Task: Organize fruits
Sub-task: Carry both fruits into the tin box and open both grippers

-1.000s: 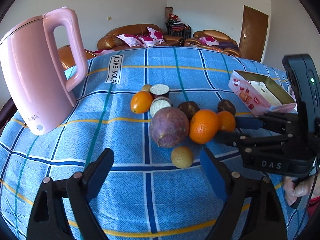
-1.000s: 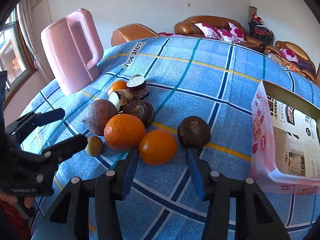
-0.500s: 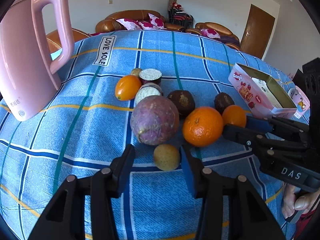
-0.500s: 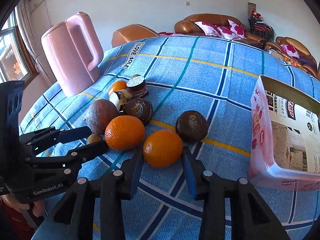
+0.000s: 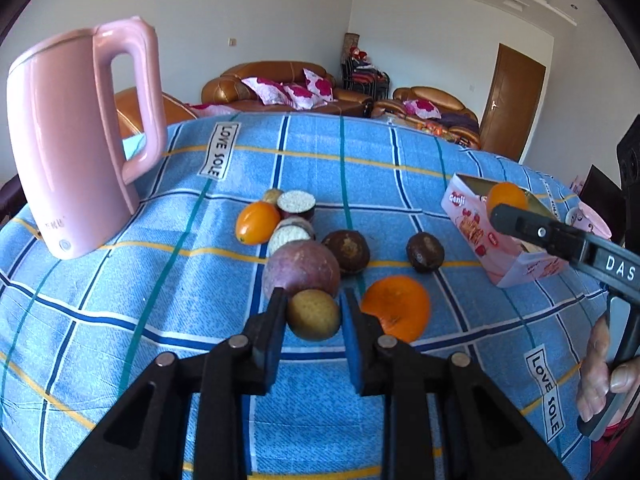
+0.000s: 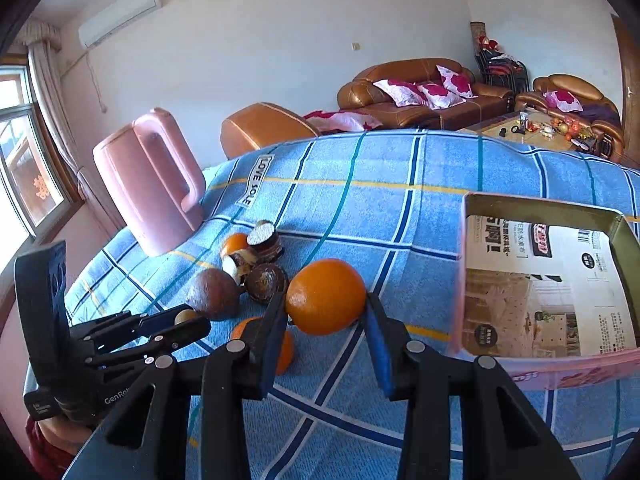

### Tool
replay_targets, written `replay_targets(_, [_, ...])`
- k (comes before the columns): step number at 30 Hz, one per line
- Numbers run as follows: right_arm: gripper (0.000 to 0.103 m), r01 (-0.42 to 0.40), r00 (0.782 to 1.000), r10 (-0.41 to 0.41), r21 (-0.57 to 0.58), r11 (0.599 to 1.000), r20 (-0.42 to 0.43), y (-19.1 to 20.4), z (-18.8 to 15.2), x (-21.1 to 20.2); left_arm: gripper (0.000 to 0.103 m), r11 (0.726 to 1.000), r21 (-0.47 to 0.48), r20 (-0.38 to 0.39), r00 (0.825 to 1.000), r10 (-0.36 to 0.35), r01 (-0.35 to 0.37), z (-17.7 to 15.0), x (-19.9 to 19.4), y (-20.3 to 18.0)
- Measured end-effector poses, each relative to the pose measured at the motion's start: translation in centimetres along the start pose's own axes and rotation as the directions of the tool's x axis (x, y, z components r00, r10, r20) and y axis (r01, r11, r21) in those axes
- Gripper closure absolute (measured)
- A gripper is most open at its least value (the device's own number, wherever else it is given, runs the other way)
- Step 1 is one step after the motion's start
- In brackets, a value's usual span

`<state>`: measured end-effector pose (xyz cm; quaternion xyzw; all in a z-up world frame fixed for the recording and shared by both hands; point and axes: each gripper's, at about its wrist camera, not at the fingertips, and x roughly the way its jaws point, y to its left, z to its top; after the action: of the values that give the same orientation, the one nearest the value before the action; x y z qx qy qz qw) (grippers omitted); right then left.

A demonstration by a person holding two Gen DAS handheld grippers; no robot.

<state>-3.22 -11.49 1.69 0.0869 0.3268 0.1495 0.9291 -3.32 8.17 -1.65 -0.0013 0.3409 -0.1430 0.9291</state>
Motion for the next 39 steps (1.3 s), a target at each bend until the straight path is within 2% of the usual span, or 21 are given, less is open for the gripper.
replay_targets(4, [0.062,0.044,0.995,-0.044,0.005,0.999,0.092,-1.7,0.6,-2.4,0.075,0.999,0.028,0.083,0.996,-0.041,0.039,1.1,-1.2,-2.0])
replay_targets(7, [0.062,0.111,0.985,-0.112,0.015,0.994,0.133,-3.8,0.8,-3.8,0.075,0.997,0.051,0.109,0.992,-0.069,0.064,2.4,-1.2,-3.9])
replay_targets(12, [0.062,0.184,0.973,-0.193,0.081,0.980,0.128,-8.4,0.8,-4.7,0.075,0.988,0.089,0.112,0.984,-0.136,0.126,3.9,0.1,-7.9])
replay_targets(20, [0.062,0.293,0.946,-0.303,0.097,0.951,0.112,-13.4,0.6,-5.9,0.075,0.948,0.169,0.087,0.954,-0.286,0.268,5.0,2.1,-15.4])
replay_targets(24, [0.062,0.314,0.942,-0.324,0.113,0.943,0.086,-15.2,0.5,-6.0,0.075,0.941,0.192,0.043,0.955,-0.293,0.280,5.3,3.8,-19.1])
replay_targets(28, [0.062,0.349,0.932,-0.355,0.091,0.933,0.070,-15.8,0.3,-5.9,0.075,0.943,0.212,-0.004,0.965,-0.262,0.257,5.2,5.7,-21.8])
replay_targets(30, [0.062,0.372,0.925,-0.377,0.083,0.925,0.056,-16.0,0.2,-5.6,0.075,0.946,0.212,-0.027,0.969,-0.244,0.244,5.1,6.5,-22.5])
replay_targets(34, [0.062,0.371,0.927,-0.374,0.091,0.924,0.024,-16.6,0.0,-5.2,0.075,0.954,0.211,-0.057,0.978,-0.203,0.211,4.9,7.7,-23.1])
replay_targets(39, [0.062,0.383,0.923,-0.384,0.079,0.920,0.003,-16.5,-0.4,-4.7,0.075,0.955,0.235,-0.059,0.984,-0.170,0.180,4.5,8.0,-23.1])
